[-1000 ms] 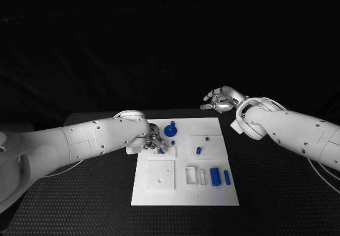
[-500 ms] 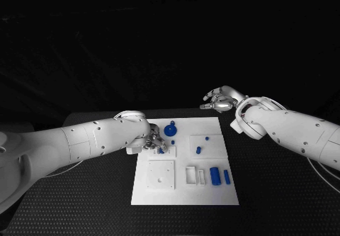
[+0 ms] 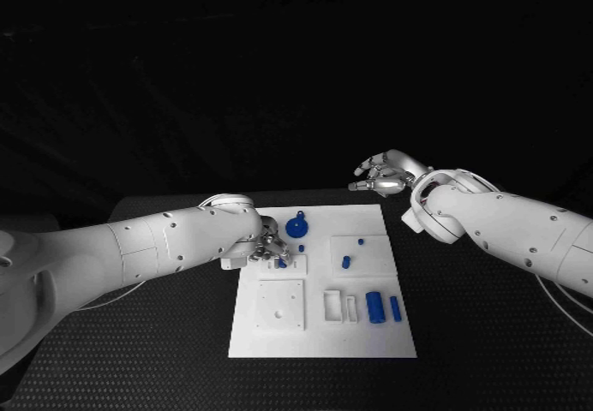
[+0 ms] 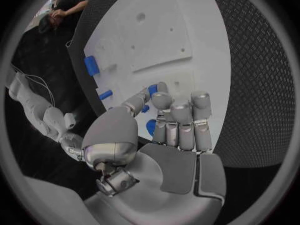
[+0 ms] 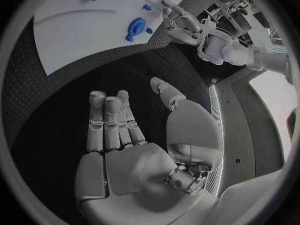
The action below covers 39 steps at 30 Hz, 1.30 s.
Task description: Assemble the parts on the task board
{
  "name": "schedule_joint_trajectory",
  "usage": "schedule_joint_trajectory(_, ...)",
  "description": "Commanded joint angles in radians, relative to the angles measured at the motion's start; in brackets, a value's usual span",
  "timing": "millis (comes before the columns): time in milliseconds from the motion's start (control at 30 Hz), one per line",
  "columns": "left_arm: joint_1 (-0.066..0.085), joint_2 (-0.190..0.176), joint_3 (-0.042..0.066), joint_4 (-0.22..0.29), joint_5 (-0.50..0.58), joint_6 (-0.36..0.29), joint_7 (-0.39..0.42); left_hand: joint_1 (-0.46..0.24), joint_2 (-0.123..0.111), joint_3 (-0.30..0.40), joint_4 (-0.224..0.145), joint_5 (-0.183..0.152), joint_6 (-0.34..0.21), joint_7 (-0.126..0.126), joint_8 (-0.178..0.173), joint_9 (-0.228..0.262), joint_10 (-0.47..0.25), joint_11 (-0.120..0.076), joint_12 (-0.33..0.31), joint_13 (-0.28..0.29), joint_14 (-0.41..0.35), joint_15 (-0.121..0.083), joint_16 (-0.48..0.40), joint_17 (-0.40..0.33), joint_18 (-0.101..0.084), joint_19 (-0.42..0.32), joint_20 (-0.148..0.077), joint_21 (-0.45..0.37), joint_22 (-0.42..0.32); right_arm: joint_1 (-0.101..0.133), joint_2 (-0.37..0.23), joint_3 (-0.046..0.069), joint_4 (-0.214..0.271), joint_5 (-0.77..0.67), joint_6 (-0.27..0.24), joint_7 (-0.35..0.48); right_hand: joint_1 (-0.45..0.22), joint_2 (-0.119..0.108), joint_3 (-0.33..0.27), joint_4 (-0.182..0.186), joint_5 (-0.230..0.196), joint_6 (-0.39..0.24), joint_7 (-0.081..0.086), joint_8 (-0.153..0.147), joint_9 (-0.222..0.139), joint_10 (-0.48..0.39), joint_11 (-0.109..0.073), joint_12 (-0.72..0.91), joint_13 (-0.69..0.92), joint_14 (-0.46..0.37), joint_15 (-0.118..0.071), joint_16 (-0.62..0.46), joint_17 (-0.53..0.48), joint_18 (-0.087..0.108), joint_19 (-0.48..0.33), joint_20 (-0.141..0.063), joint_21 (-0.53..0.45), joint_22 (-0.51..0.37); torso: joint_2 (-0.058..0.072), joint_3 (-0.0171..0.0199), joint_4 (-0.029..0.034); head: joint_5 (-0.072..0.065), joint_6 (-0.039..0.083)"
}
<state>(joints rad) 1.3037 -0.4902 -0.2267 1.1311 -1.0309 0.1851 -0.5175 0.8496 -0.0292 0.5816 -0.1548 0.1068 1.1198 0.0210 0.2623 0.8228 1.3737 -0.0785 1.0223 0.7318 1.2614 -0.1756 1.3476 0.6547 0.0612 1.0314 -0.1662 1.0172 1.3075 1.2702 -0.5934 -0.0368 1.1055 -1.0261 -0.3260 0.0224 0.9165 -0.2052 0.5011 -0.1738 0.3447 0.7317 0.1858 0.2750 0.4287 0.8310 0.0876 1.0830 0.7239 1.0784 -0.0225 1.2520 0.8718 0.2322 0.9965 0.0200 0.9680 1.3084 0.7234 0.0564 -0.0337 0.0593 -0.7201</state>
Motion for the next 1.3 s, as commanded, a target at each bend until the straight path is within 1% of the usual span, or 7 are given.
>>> schedule_joint_trajectory(33,-0.004,0.001,-0.003,0.001,-0.005,-0.005,-0.005,-0.031,-0.031,0.0,0.015,-0.036,0.006,-0.001,-0.004,-0.003,0.013,-0.015,-0.005,0.002,0.009,-0.021,-0.005,-0.001,0.007,0.007,-0.101,-0.006,0.006,0.0,-0.001,0.001,0.002,-0.002,0.01,0.004,-0.005,0.007,-0.001,-0.003,0.004,-0.001,0.013,0.002,-0.001,-0.005,-0.001,0.005,-0.002,-0.009,-0.001,0.006,-0.001,0.03,-0.006,0.004,-0.004,0.018,0.0,-0.0003,-0.0001,-0.001,0.0)
schedule_joint_trajectory(367,-0.004,0.0,-0.003,0.001,-0.005,-0.002,-0.004,-0.062,-0.091,-0.014,0.05,-0.058,0.007,-0.003,-0.004,-0.004,0.013,-0.016,-0.005,0.005,0.008,-0.023,-0.004,0.0,0.01,0.008,-0.103,-0.01,0.007,0.0,0.0,0.001,0.001,-0.002,0.01,0.004,-0.005,0.007,-0.001,-0.003,0.004,-0.001,0.013,0.002,-0.001,-0.005,-0.001,0.006,-0.002,-0.009,0.0,0.005,-0.001,0.03,-0.006,0.004,-0.004,0.018,0.0,-0.0002,0.0001,-0.001,-0.001)
schedule_joint_trajectory(800,-0.005,-0.002,-0.002,-0.003,-0.006,-0.012,-0.004,-0.076,-0.132,-0.008,0.086,-0.058,0.006,-0.003,-0.002,-0.001,0.012,-0.017,-0.006,0.008,0.006,-0.024,-0.003,0.002,0.012,0.01,-0.104,-0.012,0.006,0.0,-0.001,0.001,0.0,-0.002,0.009,0.004,-0.006,0.007,-0.001,-0.002,0.004,-0.002,0.013,0.002,-0.001,-0.005,-0.001,0.006,-0.003,-0.01,0.0,0.006,-0.001,0.03,-0.006,0.004,-0.004,0.018,0.0,-0.0004,-0.0008,-0.001,0.001)
schedule_joint_trajectory(933,-0.005,-0.003,-0.002,-0.007,-0.007,-0.016,-0.004,-0.091,-0.163,0.001,0.124,-0.058,0.005,-0.004,-0.002,0.001,0.012,-0.018,-0.007,0.01,0.006,-0.025,-0.002,0.003,0.013,0.012,-0.105,-0.014,0.006,-0.001,-0.002,0.001,0.0,-0.002,0.01,0.004,-0.006,0.007,-0.001,-0.002,0.004,-0.002,0.014,0.002,-0.001,-0.005,-0.001,0.007,-0.004,-0.01,0.0,0.005,-0.001,0.03,-0.006,0.004,-0.004,0.018,0.0,-0.0008,0.0002,-0.002,0.001)
schedule_joint_trajectory(1033,-0.005,-0.004,-0.002,-0.007,-0.007,-0.017,-0.002,-0.106,-0.2,0.013,0.16,-0.058,0.005,-0.005,-0.001,0.003,0.012,-0.018,-0.008,0.011,0.006,-0.025,-0.003,0.003,0.015,0.014,-0.106,-0.015,0.005,-0.001,-0.002,0.001,-0.001,-0.002,0.01,0.004,-0.007,0.007,-0.001,-0.002,0.004,-0.002,0.014,0.002,-0.001,-0.005,-0.001,0.007,-0.004,-0.01,0.0,0.005,-0.001,0.03,-0.006,0.004,-0.004,0.018,0.0,-0.0009,0.0,-0.003,0.001)
schedule_joint_trajectory(1167,-0.006,-0.006,-0.002,-0.003,0.002,-0.015,0.003,-0.134,-0.198,-0.037,0.163,-0.058,0.001,-0.004,0.0,0.007,0.01,-0.018,-0.006,0.015,0.003,-0.025,0.0,0.005,0.015,0.007,-0.105,-0.015,0.008,-0.002,-0.002,0.001,-0.002,-0.002,0.01,0.004,-0.008,0.007,-0.002,-0.002,0.004,-0.002,0.014,0.002,-0.001,-0.005,-0.001,0.007,-0.004,-0.01,0.0,0.006,-0.001,0.03,-0.006,0.005,-0.004,0.018,-0.001,-0.0011,0.0006,-0.003,0.002)
schedule_joint_trajectory(1300,-0.006,-0.012,-0.001,0.003,0.001,-0.012,-0.005,-0.145,-0.212,-0.053,0.171,-0.058,0.001,-0.005,0.001,0.01,0.009,-0.019,-0.006,0.017,0.002,-0.026,0.0,0.006,0.017,0.005,-0.106,-0.016,0.008,-0.002,-0.003,0.001,-0.004,-0.002,0.01,0.004,-0.008,0.007,-0.002,-0.002,0.005,-0.002,0.014,0.002,-0.001,-0.006,-0.001,0.007,-0.005,-0.01,0.0,0.006,-0.001,0.03,-0.006,0.005,-0.004,0.018,-0.001,-0.0014,0.0008,-0.002,0.003)
